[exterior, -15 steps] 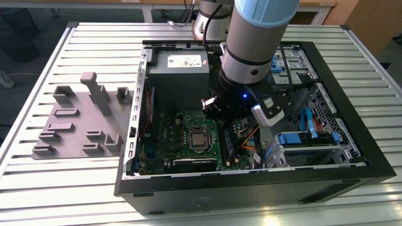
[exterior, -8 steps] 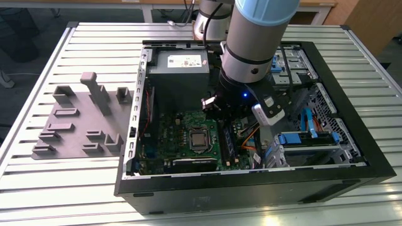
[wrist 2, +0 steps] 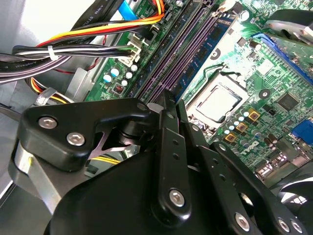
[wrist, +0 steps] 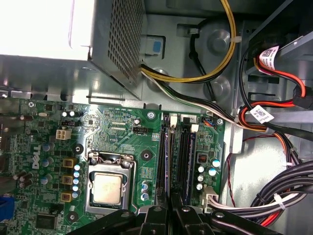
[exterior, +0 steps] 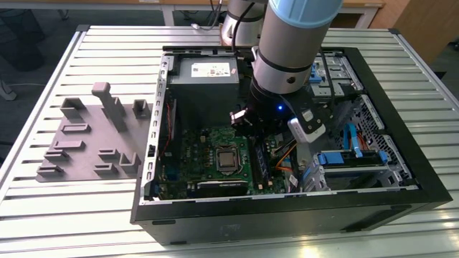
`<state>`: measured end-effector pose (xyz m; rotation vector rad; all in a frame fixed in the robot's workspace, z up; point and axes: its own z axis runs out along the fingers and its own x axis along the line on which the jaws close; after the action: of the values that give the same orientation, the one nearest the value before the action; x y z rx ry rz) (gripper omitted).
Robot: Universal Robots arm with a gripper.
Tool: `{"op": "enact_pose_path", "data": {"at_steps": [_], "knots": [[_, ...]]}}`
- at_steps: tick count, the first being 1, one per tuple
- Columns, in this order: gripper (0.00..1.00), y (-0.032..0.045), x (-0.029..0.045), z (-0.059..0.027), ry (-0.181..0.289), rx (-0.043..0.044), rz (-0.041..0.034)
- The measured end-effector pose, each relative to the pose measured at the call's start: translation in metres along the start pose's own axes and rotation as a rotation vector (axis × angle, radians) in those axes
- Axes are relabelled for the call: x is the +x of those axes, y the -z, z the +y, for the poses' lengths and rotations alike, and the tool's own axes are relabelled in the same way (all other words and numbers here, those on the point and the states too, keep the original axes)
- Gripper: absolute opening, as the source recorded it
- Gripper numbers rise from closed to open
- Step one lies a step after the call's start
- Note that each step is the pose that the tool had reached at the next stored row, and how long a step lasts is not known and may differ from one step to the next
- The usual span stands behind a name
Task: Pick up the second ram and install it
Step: 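Insert the second ram into the second slot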
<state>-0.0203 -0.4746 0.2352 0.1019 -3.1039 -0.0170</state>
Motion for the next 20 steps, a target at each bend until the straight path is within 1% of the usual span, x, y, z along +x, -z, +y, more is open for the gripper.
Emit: {"op": "enact_pose_path", "data": {"at_steps": [13, 17, 20], "knots": [[0.14, 0.0019, 0.0001, 0.0, 0.0, 0.0, 0.0], [0.14, 0.0057, 0.0002, 0.0001, 0.0, -0.0002, 0.0], [0.14, 0.0067, 0.0002, 0.0001, 0.0, -0.0003, -0.0001]]}}
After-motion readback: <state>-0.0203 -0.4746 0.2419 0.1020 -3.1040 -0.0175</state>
